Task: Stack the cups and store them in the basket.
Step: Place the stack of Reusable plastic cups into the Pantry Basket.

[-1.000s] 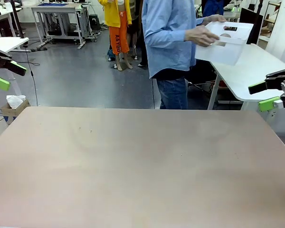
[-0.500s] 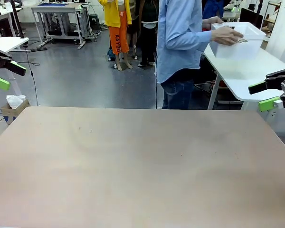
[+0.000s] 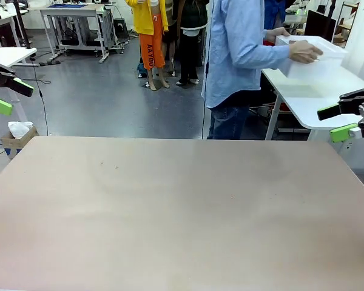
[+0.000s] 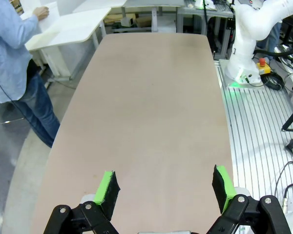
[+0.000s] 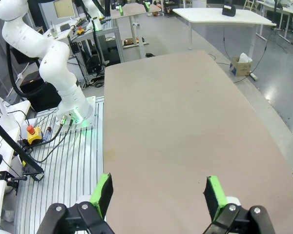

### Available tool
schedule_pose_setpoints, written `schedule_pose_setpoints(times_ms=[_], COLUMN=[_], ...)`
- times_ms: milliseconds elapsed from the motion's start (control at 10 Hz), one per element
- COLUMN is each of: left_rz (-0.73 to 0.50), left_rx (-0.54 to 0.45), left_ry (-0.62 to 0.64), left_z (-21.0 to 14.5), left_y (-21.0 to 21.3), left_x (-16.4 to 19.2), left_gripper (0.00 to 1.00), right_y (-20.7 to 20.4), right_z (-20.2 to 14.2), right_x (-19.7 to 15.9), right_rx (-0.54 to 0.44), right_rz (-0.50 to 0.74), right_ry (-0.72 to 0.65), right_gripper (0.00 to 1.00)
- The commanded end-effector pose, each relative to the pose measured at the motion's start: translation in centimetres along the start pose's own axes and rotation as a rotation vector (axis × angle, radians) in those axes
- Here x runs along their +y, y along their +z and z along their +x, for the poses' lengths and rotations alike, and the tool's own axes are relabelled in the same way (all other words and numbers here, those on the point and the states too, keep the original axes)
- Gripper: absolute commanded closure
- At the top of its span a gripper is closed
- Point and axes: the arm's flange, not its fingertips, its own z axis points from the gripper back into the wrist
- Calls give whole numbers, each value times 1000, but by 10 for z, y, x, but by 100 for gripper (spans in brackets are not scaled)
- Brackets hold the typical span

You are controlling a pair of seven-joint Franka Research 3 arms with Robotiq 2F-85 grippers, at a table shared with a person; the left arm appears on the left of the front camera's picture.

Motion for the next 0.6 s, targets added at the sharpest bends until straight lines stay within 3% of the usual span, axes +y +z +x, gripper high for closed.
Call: schedule_pose_setpoints(times_ms=[0,500], left_rz=[-6,-6], left_rx=[-6,-6], left_ry=[-5,-5], left_z=[1,1], left_y=[1,1], left_x=[0,0], left_gripper=[0,0], right_y=[0,0], right_z=[4,4], right_x=[0,0], right_rx=[-19,-19], right_rz=[3,3], right_ry=[-11,-11], right_gripper=[0,0])
